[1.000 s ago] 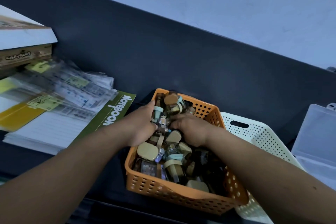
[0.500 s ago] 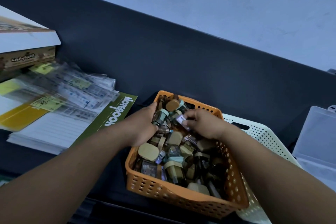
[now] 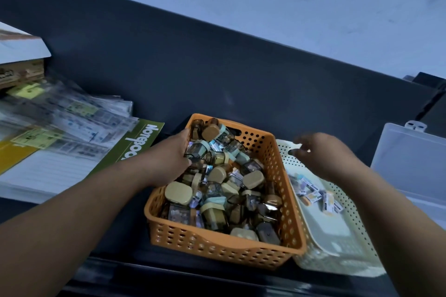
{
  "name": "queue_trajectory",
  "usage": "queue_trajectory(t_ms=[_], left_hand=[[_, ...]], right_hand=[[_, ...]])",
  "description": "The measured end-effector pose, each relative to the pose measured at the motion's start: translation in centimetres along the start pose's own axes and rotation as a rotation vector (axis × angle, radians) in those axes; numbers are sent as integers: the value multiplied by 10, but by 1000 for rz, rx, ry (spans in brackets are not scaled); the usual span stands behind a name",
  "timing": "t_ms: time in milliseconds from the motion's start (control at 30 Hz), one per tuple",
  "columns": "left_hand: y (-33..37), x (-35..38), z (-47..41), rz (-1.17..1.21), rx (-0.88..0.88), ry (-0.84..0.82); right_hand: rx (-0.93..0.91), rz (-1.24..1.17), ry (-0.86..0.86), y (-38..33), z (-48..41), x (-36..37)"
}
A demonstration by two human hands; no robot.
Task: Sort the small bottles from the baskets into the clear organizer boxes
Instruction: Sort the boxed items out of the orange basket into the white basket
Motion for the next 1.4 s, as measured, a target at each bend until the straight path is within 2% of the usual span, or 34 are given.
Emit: queue_trajectory(t_ms=[100,200,367,567,1067,1400], left_hand=[[2,-1,2,4,0,5],[3,-2,3,2,0,9],[2,-3,3,16,9,9],[-8,0,-3,35,-1,-16],[-7,1,-4,-10,-8,2],[-4,-1,-3,-49,-20,12]], right_hand=[[-209,-116,-19,-52,8,-1],[-374,-174,-270,-107,13,29],[-418,81,-425,-128,-10,78],[-441,192,-634,-130,-17,98],[-413,-30,-726,-126,-14,100],[-427,-119,-707,-123,-19,93]])
Point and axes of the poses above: each hand's wrist, its own z-axis away from the middle knuckle, its own x-axis out of the palm, y = z × x, the point moved 9 cm from there along -z, towards the middle knuckle, and after that the axes turned 4 degrees about z, right-handed, at the moved point
